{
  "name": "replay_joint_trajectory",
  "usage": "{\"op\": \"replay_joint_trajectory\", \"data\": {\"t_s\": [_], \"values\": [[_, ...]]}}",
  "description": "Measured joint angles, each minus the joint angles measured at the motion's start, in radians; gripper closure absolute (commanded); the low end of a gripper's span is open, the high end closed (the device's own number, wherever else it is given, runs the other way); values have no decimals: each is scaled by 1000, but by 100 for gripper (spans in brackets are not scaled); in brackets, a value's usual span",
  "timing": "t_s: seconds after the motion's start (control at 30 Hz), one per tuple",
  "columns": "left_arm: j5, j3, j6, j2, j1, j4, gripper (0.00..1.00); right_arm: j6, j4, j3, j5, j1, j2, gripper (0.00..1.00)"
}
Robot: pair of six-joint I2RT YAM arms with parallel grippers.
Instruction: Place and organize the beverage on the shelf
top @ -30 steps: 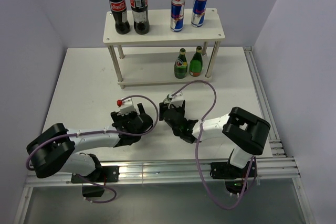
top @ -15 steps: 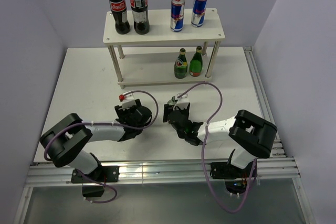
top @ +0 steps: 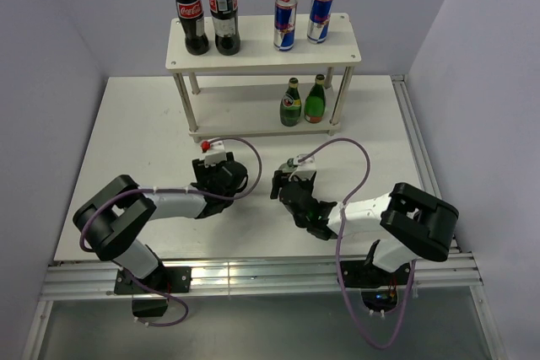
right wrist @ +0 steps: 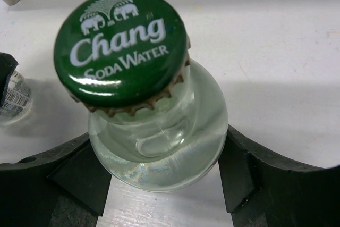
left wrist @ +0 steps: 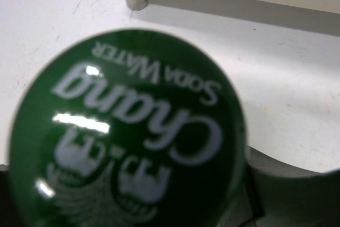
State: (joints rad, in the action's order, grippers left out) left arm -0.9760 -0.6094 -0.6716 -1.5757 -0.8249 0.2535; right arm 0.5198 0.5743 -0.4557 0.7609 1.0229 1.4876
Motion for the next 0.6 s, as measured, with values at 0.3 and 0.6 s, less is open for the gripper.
{"op": "replay_joint_trajectory", "data": {"t_s": [0.3, 0.6], "values": [[65, -142, 153, -2, 49, -15, 100, 24, 26, 40, 19, 0, -25, 100], [140, -314, 242, -105, 172, 9, 100, 31, 56, 50, 21, 0, -19, 100]]}}
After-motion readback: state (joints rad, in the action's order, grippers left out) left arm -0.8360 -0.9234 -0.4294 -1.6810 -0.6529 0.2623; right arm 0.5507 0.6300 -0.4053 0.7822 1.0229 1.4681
